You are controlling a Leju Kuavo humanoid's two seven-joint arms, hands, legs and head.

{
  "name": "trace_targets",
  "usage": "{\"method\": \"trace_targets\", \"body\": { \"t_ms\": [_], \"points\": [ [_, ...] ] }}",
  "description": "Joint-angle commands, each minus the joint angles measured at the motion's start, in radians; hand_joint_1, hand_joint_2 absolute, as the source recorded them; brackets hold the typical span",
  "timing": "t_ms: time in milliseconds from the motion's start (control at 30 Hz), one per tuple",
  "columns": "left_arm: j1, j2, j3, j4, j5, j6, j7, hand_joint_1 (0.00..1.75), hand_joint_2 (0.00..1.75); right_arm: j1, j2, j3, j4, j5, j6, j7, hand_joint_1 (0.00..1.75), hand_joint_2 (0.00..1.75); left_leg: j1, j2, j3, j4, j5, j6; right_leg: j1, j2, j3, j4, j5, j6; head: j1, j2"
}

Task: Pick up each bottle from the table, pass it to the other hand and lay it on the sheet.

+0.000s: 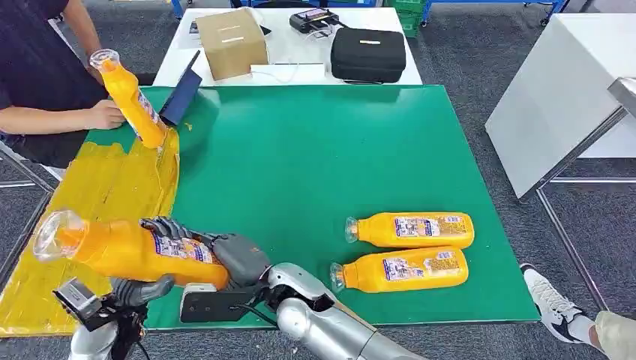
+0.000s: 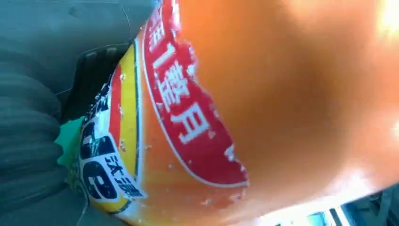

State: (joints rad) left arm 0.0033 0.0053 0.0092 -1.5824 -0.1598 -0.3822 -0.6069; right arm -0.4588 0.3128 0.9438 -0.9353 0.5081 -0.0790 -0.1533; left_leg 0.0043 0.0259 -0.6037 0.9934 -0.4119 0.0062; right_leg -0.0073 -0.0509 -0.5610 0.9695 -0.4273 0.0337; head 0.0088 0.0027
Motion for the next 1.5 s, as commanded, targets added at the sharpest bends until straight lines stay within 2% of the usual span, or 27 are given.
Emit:
{"method": "trace_targets", "body": {
  "t_ms": [33,100,133,200,267,367,400,433,467,533,600,733,800,1067,1100,1133,1167,1233,1300,1333,1367,1400,1500],
  "points": [
    [-0.060,0.019,0.016,0.035,-0.337,0.366,0.021,1.75,1.75,0.011,-0.097,-0.109,-0.052,0.024,-0.037,0.023,0.00,1.75,0.001,-0.006,0.002,0.000,0.000,0.000,0.000,-0.001,0.004,-0.001,-0.001,0.000,0.000,0.000],
    [-0.055,0.017,0.064,0.046,-0.460,0.505,0.061,1.75,1.75,0.041,-0.136,-0.138,-0.146,0.040,-0.044,0.023,0.00,1.75,0.000,-0.004,0.001,0.000,0.000,0.000,0.000,0.000,0.002,-0.001,0.000,0.000,0.000,0.000],
    [-0.045,0.024,0.088,0.055,-0.586,0.630,0.075,1.75,1.75,0.057,-0.173,-0.149,-0.214,0.044,-0.043,0.024,0.00,1.75,0.001,-0.005,0.002,0.000,0.000,0.000,0.000,0.000,0.004,-0.001,-0.001,-0.001,0.001,0.000],
    [-0.017,0.065,0.138,0.102,-0.790,0.817,0.132,1.75,1.75,0.086,-0.266,-0.186,-0.359,0.042,-0.042,0.023,0.00,1.75,0.000,-0.003,0.002,-0.001,0.000,0.000,0.000,0.000,0.003,-0.001,0.000,0.000,0.000,0.000],
    [0.002,0.086,0.176,0.133,-0.800,0.859,0.121,1.75,1.75,0.102,-0.321,-0.216,-0.432,0.019,-0.004,0.018,0.00,1.75,0.001,-0.004,0.004,-0.002,0.000,0.000,0.000,0.001,0.006,-0.003,0.000,0.000,0.000,0.000],
    [-0.002,0.082,0.174,0.137,-0.824,0.862,0.128,1.75,1.75,0.105,-0.310,-0.218,-0.425,0.024,-0.006,0.017,0.00,1.75,0.000,-0.003,0.003,-0.001,-0.001,0.000,-0.001,0.001,0.004,-0.001,-0.001,0.000,0.000,0.000],
    [0.002,0.093,0.186,0.151,-0.923,0.893,0.188,1.75,1.75,0.105,-0.335,-0.217,-0.446,0.029,-0.011,0.017,0.00,1.75,0.000,-0.002,0.002,-0.001,-0.001,0.000,-0.001,0.002,0.003,-0.001,0.000,0.000,0.000,0.000],
    [0.021,0.119,0.215,0.181,-1.068,0.964,0.256,1.75,1.75,0.116,-0.394,-0.229,-0.504,0.017,-0.018,0.010,0.00,1.75,0.000,-0.003,0.003,0.000,-0.001,0.000,-0.001,0.003,0.004,-0.001,-0.001,-0.001,0.000,0.000],
    [0.029,0.133,0.219,0.197,-1.093,0.970,0.265,1.75,1.75,0.126,-0.422,-0.242,-0.535,0.005,-0.017,0.006,0.00,1.75,0.000,-0.003,0.003,-0.001,-0.001,0.000,-0.001,0.001,0.004,-0.001,-0.001,0.000,0.000,0.000],
    [0.064,0.185,0.276,0.271,-1.226,1.005,0.313,1.75,1.75,0.180,-0.548,-0.311,-0.660,-0.035,-0.004,-0.011,0.00,1.75,-0.001,-0.004,0.005,-0.002,-0.001,0.000,-0.001,0.001,0.006,-0.002,-0.001,0.000,0.000,0.000],
    [0.083,0.218,0.314,0.341,-1.299,0.993,0.319,1.75,1.75,0.267,-0.633,-0.398,-0.754,-0.077,0.028,-0.049,0.00,1.75,-0.001,-0.003,0.003,-0.002,-0.001,0.000,-0.001,0.000,0.005,-0.002,-0.001,0.000,0.000,0.000],
    [0.077,0.209,0.325,0.345,-1.304,1.007,0.308,1.75,1.75,0.290,-0.620,-0.419,-0.762,-0.066,0.048,-0.063,0.00,1.75,-0.001,-0.006,0.004,-0.001,-0.002,0.000,-0.002,0.000,0.007,-0.002,-0.003,0.000,0.000,0.000],
    [0.073,0.205,0.319,0.338,-1.311,0.999,0.310,1.75,1.75,0.282,-0.607,-0.409,-0.754,-0.056,0.049,-0.060,0.00,1.75,-0.002,-0.002,0.000,-0.001,-0.001,0.000,-0.002,0.001,0.002,-0.001,-0.001,0.000,0.000,0.000],
    [0.072,0.204,0.318,0.336,-1.313,0.996,0.312,1.75,1.75,0.279,-0.603,-0.407,-0.752,-0.054,0.049,-0.058,0.00,1.75,-0.002,-0.002,0.002,-0.001,-0.001,0.000,-0.001,0.003,0.002,0.000,-0.001,0.000,0.000,0.000],
    [0.084,0.233,0.303,0.334,-1.411,0.997,0.371,1.75,1.75,0.295,-0.608,-0.418,-0.759,-0.053,0.044,-0.055,0.00,1.75,-0.002,-0.002,0.001,-0.001,-0.001,0.000,-0.001,0.002,0.002,0.000,-0.001,0.000,0.000,0.000],
    [0.113,0.310,0.204,0.350,-1.411,0.982,0.466,1.75,1.75,0.354,-0.631,-0.445,-0.791,-0.055,0.033,-0.057,0.00,1.75,-0.001,-0.002,0.001,-0.001,-0.001,0.000,-0.001,0.001,0.002,-0.001,-0.001,0.000,0.000,0.000],
    [0.111,0.303,0.198,0.370,-1.411,0.964,0.454,1.75,1.75,0.408,-0.653,-0.466,-0.818,-0.044,0.014,-0.066,0.00,1.75,-0.001,-0.002,0.002,-0.001,-0.001,0.000,-0.001,0.003,0.003,-0.001,-0.001,0.000,0.000,0.000],
    [0.110,0.334,0.159,0.420,-1.411,0.898,0.408,1.75,1.75,0.514,-0.680,-0.516,-0.855,-0.034,0.006,-0.090,0.00,1.75,-0.001,-0.005,0.003,-0.002,-0.001,0.000,-0.001,-0.002,0.004,-0.002,-0.001,0.000,0.000,0.000],
    [0.104,0.375,0.106,0.458,-1.411,0.831,0.389,1.75,1.75,0.550,-0.678,-0.548,-0.854,-0.029,0.022,-0.110,0.00,1.75,-0.001,-0.008,0.005,-0.002,-0.001,0.000,-0.001,-0.004,0.006,-0.002,-0.003,0.000,0.000,0.000],
    [0.105,0.406,0.065,0.466,-1.411,0.811,0.408,0.03,1.75,0.554,-0.675,-0.559,-0.849,-0.027,0.037,-0.115,0.00,1.75,-0.001,-0.010,0.006,-0.002,-0.002,0.000,-0.002,-0.004,0.008,-0.003,-0.004,0.000,0.000,0.000],
    [0.102,0.422,0.034,0.478,-1.411,0.804,0.418,0.00,1.75,0.555,-0.677,-0.565,-0.845,-0.025,0.045,-0.114,0.00,1.75,-0.001,-0.009,0.004,-0.002,-0.002,0.000,-0.002,-0.003,0.007,-0.002,-0.003,0.000,0.000,0.000],
    [0.099,0.416,0.035,0.483,-1.410,0.799,0.419,0.00,0.00,0.559,-0.682,-0.570,-0.844,-0.024,0.050,-0.113,0.00,1.75,-0.002,-0.008,0.002,-0.002,-0.001,0.000,-0.002,-0.002,0.005,-0.001,-0.002,0.000,0.000,0.000],
    [0.104,0.414,0.018,0.461,-1.391,0.813,0.404,0.00,0.00,0.576,-0.709,-0.578,-0.861,0.005,0.080,-0.098,0.00,1.75,-0.003,-0.007,0.003,-0.002,-0.002,0.000,-0.004,-0.001,0.005,-0.001,-0.002,0.000,-0.001,0.000]
  ]
}}
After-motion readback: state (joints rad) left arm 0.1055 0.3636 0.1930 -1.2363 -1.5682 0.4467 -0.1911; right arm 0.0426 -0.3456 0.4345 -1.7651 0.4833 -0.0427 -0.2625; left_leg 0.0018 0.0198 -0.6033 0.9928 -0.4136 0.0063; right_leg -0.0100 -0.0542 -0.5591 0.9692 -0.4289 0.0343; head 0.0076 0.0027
